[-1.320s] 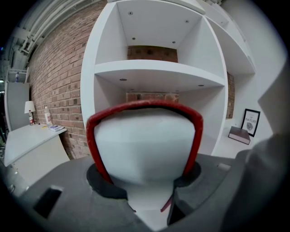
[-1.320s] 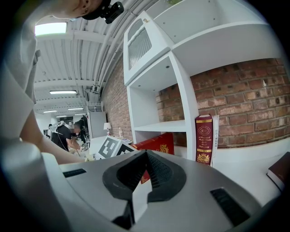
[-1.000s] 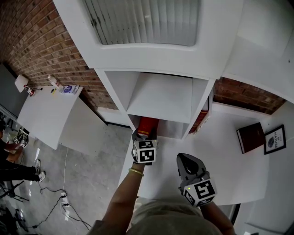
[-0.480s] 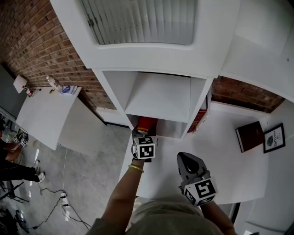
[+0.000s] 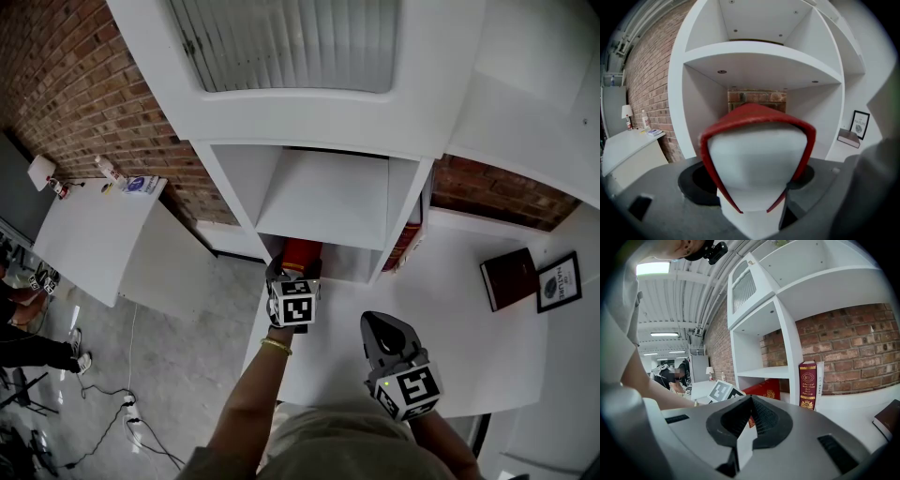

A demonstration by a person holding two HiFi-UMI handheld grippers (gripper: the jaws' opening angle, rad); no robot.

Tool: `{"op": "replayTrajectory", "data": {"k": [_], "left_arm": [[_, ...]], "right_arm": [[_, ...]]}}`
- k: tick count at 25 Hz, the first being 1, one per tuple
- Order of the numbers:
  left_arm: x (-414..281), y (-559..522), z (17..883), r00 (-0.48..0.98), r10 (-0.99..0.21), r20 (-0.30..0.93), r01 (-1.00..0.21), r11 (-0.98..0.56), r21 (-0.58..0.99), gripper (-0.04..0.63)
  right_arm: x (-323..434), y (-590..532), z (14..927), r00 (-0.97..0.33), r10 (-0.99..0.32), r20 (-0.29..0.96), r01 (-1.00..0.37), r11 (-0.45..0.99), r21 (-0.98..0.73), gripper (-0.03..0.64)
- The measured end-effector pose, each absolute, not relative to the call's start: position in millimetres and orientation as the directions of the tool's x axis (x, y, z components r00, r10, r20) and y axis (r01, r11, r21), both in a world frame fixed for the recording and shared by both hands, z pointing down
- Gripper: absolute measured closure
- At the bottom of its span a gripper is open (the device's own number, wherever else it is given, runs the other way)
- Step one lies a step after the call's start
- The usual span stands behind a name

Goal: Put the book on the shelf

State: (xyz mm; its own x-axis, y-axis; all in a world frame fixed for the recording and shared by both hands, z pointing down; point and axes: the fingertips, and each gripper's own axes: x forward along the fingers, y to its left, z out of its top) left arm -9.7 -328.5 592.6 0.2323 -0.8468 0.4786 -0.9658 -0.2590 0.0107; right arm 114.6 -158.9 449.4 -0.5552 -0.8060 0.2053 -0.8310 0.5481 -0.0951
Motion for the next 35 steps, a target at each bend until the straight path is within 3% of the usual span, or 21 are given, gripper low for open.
{"op": "replayTrajectory", "data": {"k": [27,35], "left_arm": [[-19,-260,536,0.312,-0.863,0.398,-0.948,-0.312,0.067,0.227],[-14,-230,510,0.388,-0.856,0.342,-0.922,-0.356,0.156,0.235]], "right_arm": [[90,-127,436,-0.568,-0.806,0.167,-0.823,0.562,-0.084,0.611],[82,-117,433,-0.559,-0.814,0.158,-0.829,0.553,-0.080,0.611]]}}
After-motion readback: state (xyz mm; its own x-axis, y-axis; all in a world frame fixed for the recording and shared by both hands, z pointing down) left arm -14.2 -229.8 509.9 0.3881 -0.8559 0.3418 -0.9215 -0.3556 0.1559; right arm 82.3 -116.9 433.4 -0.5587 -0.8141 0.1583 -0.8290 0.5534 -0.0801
